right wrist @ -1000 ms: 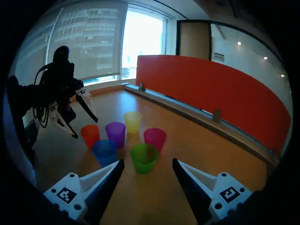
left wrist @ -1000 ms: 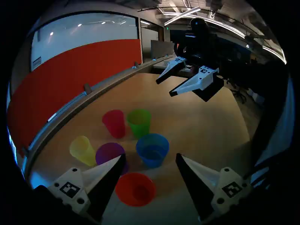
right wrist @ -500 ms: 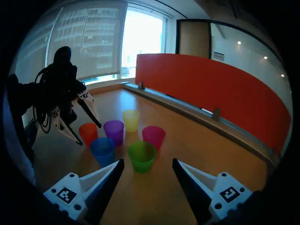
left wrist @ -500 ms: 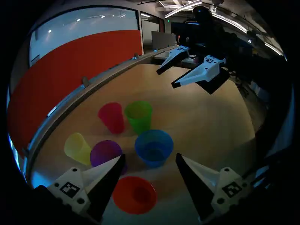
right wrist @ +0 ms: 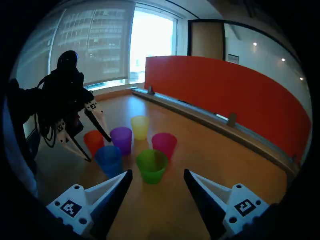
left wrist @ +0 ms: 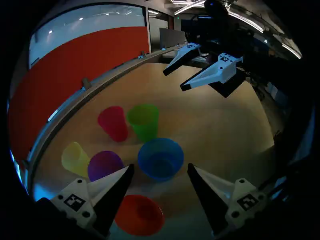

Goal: Pour water

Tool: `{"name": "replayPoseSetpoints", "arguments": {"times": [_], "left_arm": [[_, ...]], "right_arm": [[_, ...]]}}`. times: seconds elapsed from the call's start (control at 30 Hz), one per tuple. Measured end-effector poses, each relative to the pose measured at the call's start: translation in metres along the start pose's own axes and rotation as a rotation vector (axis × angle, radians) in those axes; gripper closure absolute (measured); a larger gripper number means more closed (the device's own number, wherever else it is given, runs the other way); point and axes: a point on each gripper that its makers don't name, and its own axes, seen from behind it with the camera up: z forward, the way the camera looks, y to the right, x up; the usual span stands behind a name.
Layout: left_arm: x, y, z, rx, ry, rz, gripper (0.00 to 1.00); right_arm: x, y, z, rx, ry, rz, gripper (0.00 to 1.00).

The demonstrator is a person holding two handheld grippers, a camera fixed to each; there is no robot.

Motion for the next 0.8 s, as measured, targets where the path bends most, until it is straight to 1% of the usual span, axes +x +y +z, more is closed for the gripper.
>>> {"name": "replayPoseSetpoints", "arguments": {"times": [0.3,0.8], "left_arm": [[0.003,0.000,0.010,0.000,-0.010,-0.015,0.01],[0.001,-0.002,0.027,0.020,-0.026,-0.010,0.01]], "right_arm": [[0.000,0.002,0.000,-0.003,-0.003,-0.001,0.00],[-0.001,0.000,0.003,0.001,-0.004,-0.004,0.00]]}}
